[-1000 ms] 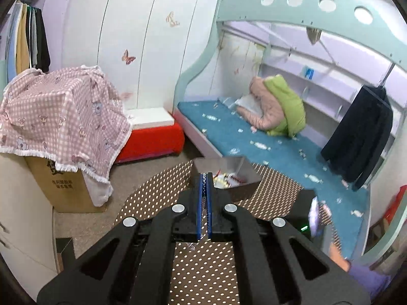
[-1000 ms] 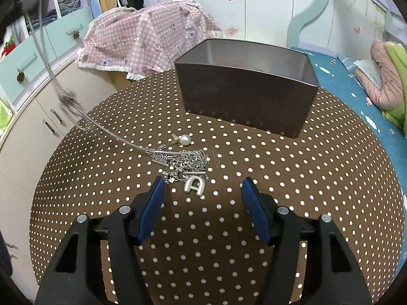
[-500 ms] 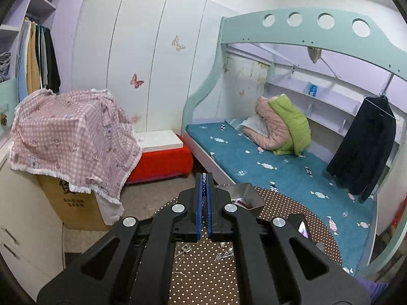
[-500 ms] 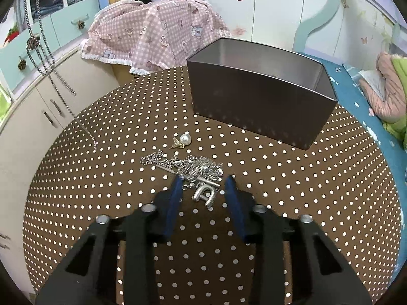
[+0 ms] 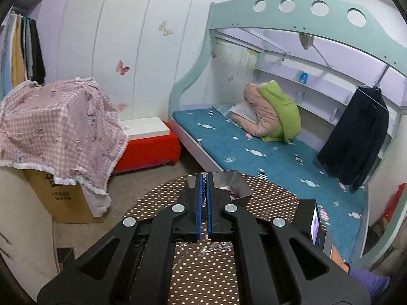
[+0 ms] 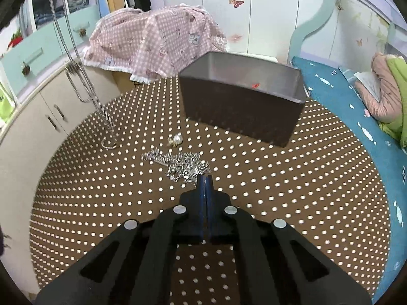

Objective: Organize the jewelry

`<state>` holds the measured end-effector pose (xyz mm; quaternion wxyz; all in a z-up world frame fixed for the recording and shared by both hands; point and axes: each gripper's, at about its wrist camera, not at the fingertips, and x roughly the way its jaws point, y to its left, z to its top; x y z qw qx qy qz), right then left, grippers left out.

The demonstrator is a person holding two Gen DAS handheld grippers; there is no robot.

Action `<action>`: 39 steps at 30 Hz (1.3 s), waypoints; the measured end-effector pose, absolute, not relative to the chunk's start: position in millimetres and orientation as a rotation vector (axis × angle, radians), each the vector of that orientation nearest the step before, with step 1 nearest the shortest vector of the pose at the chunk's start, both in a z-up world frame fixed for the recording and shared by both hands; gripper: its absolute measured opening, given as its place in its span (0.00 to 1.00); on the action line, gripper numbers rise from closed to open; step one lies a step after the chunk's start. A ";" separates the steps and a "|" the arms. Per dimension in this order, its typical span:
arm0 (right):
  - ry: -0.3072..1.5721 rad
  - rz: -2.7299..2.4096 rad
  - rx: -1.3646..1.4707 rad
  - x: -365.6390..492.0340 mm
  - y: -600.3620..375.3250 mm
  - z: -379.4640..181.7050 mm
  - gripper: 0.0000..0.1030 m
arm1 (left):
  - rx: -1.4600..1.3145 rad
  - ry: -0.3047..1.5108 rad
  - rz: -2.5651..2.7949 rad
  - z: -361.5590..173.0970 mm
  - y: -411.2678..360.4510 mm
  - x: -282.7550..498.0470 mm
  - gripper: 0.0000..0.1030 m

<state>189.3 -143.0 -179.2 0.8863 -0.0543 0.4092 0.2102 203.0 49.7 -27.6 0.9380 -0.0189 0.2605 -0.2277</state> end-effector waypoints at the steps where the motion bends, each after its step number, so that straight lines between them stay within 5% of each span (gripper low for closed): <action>1: 0.833 0.435 -0.113 188.4 -145.5 -172.5 0.00 | -0.035 0.533 -0.466 -27.5 47.5 203.9 0.02; 22: 0.605 0.453 -0.123 187.6 -153.8 -35.8 0.00 | 0.000 0.535 -0.584 21.9 -8.4 231.6 0.02; 24: 0.659 0.461 -0.148 191.9 -151.2 -45.0 0.01 | 0.012 0.534 -0.567 21.6 -11.3 234.0 0.02; 28: 0.815 0.441 -0.169 206.4 -152.4 -106.8 0.28 | 0.016 0.551 -0.562 10.6 -9.4 233.2 0.02; 34: 0.956 0.424 -0.200 212.0 -149.2 -188.1 0.29 | 0.027 0.577 -0.559 -4.8 -5.9 231.2 0.03; 39: 0.951 0.423 -0.205 206.2 -148.0 -203.9 0.35 | 0.029 0.592 -0.555 -14.3 -4.6 231.1 0.03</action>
